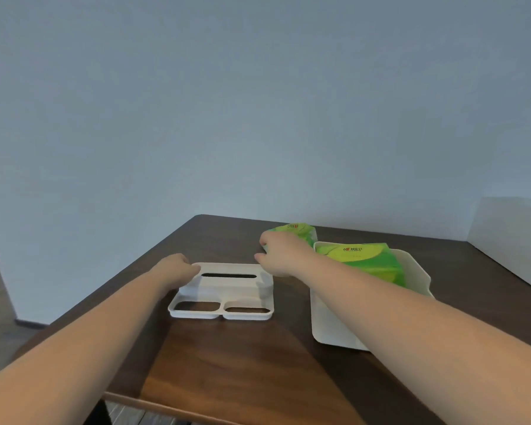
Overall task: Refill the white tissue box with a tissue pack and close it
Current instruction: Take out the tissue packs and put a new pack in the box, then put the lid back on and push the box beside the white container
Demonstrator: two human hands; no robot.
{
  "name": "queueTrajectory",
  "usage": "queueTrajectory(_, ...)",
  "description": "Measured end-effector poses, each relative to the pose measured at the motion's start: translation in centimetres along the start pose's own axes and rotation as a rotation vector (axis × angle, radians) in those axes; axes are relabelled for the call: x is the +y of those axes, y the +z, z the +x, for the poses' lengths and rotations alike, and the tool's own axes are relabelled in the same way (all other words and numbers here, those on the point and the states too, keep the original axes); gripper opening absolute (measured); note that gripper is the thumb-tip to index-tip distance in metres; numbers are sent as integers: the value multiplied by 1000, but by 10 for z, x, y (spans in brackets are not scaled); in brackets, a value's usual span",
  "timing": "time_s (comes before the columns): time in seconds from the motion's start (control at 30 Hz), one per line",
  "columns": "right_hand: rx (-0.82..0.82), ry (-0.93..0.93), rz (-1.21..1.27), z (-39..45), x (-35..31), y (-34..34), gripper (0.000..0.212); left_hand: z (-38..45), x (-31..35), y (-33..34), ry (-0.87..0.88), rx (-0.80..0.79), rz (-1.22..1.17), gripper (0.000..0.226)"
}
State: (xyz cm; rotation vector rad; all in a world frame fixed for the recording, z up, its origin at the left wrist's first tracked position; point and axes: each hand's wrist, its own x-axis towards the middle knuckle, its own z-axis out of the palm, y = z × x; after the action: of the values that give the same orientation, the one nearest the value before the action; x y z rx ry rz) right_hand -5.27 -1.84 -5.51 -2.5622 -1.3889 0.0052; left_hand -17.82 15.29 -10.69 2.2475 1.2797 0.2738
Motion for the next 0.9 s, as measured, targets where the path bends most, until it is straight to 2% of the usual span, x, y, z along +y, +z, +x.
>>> queueTrajectory(0.07,-109,40,-22,8,-10,15,44,0,-3,3,14,-1,-37,37)
queueTrajectory(0.13,-203,97,-52,14,-16,27,47,3,-7,7,31,35,-56,15)
queueTrajectory(0.2,-258,158,-55,18,-19,34,51,6,-8,11,41,54,-77,25)
queueTrajectory(0.33,-269,255,28,23,-19,41,50,4,-5,14,32,82,-105,12)
queueTrajectory(0.43,-253,298,100,23,-20,37,51,6,-4,13,8,123,-149,30)
queueTrajectory(0.63,-4,266,107,18,-11,-2,43,-7,23,1,-25,205,-350,38)
queueTrajectory(0.83,198,318,181,1,28,-59,33,-28,75,-9,77,229,-583,38)
queueTrajectory(0.9,235,357,189,-8,47,-69,21,-40,97,-7,120,217,-616,41)
